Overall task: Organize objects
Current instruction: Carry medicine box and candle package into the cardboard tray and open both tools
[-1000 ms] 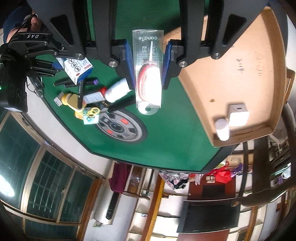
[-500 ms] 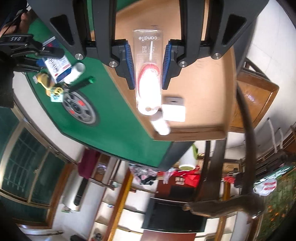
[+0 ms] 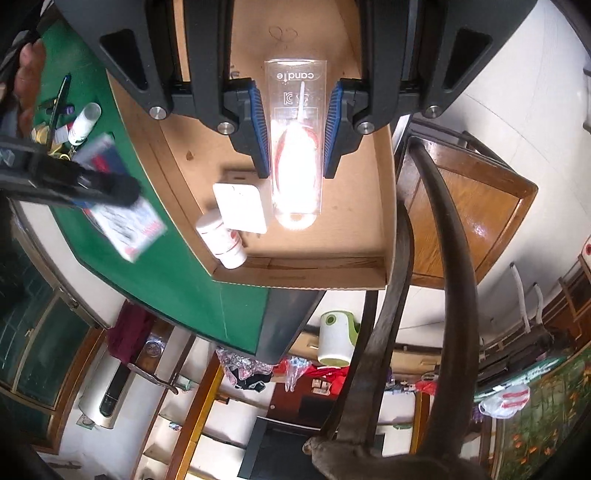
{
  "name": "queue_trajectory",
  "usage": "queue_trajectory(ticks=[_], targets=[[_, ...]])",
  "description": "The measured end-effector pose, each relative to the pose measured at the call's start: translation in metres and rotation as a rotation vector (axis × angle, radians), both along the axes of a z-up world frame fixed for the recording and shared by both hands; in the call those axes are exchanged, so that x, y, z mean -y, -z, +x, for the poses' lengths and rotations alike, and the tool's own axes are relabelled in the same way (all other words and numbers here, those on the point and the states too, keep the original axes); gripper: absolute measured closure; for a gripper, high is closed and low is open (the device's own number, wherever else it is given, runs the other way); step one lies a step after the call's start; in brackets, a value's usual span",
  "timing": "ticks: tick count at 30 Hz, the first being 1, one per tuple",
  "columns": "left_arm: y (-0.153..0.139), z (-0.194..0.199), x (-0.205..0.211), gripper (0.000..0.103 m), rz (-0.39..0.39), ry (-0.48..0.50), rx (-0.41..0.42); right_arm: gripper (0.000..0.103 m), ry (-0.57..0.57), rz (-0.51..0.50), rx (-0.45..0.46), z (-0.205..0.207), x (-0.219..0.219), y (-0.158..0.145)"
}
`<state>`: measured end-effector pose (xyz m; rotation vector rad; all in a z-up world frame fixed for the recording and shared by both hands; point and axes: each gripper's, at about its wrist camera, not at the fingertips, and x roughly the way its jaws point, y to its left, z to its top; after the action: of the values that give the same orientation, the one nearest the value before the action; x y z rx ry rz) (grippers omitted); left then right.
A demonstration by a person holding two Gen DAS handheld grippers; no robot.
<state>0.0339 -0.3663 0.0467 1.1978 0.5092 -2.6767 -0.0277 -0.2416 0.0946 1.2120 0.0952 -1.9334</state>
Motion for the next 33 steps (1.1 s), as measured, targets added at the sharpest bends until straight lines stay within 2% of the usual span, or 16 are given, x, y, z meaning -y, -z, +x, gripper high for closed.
queue_trajectory(ticks=[6,11,18,25,33], targets=[[0.006,-0.015,0.005,0.076,0.017,0.001,0.012,0.064,0.007,0.023,0.023,-0.027,0.052,0.018],[0.009,-0.020,0.002,0.076,0.023,0.008,0.012,0.064,0.020,0.050,0.027,-0.043,0.078,0.030],[0.010,-0.018,0.007,0.076,0.025,-0.007,0.009,0.064,0.027,0.058,0.069,-0.051,0.093,0.043],[0.014,-0.015,0.015,0.076,0.043,-0.049,0.014,0.064,0.022,0.070,0.070,-0.051,0.111,0.043],[0.018,-0.015,0.023,0.075,0.069,-0.083,0.029,0.063,0.036,0.065,0.074,-0.054,0.113,0.051]])
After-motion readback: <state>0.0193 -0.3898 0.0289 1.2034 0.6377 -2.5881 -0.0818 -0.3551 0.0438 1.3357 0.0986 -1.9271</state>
